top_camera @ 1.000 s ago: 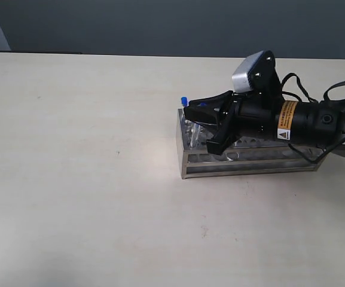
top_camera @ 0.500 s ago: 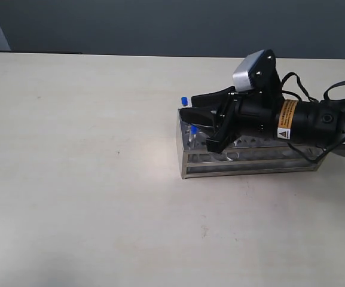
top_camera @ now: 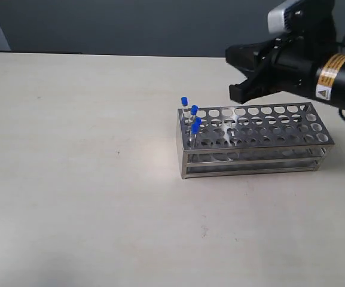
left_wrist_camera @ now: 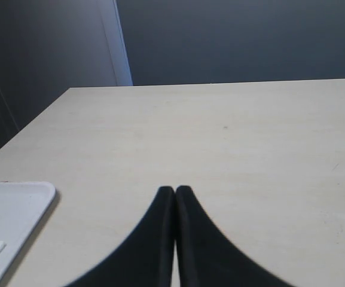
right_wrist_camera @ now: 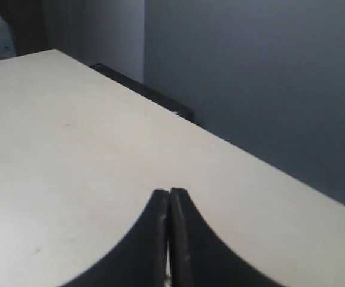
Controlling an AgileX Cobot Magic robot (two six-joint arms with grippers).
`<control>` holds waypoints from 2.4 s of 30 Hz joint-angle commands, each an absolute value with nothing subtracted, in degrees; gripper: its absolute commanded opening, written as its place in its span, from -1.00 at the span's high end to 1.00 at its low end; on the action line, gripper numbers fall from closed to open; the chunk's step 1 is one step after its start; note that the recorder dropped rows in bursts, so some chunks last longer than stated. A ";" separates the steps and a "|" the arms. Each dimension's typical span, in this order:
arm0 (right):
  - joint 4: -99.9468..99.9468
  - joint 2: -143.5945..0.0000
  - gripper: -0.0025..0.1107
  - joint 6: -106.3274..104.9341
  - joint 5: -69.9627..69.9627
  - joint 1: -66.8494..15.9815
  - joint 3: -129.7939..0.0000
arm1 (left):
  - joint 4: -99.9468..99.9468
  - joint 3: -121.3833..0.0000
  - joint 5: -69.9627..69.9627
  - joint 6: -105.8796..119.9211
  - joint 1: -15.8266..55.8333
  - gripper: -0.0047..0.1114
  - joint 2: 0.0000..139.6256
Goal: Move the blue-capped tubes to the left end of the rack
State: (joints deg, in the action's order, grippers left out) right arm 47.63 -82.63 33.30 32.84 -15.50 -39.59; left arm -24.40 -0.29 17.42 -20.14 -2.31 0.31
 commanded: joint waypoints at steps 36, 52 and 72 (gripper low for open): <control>37.23 -17.43 0.96 41.50 -28.66 -15.39 -21.02 | -24.72 -0.20 16.89 -20.41 -2.09 0.91 0.00; 0.45 -17.43 0.96 3.39 9.40 -10.81 -0.36 | -24.72 -0.20 16.85 -20.41 -2.09 0.91 0.00; -4.45 0.00 0.96 1.67 -17.79 11.33 0.00 | -24.72 -0.20 16.85 -20.41 -2.09 0.91 0.00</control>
State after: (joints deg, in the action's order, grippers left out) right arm -2.54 -0.55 4.66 -15.66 9.39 -0.07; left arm -24.40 -0.29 17.42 -20.14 -2.31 0.31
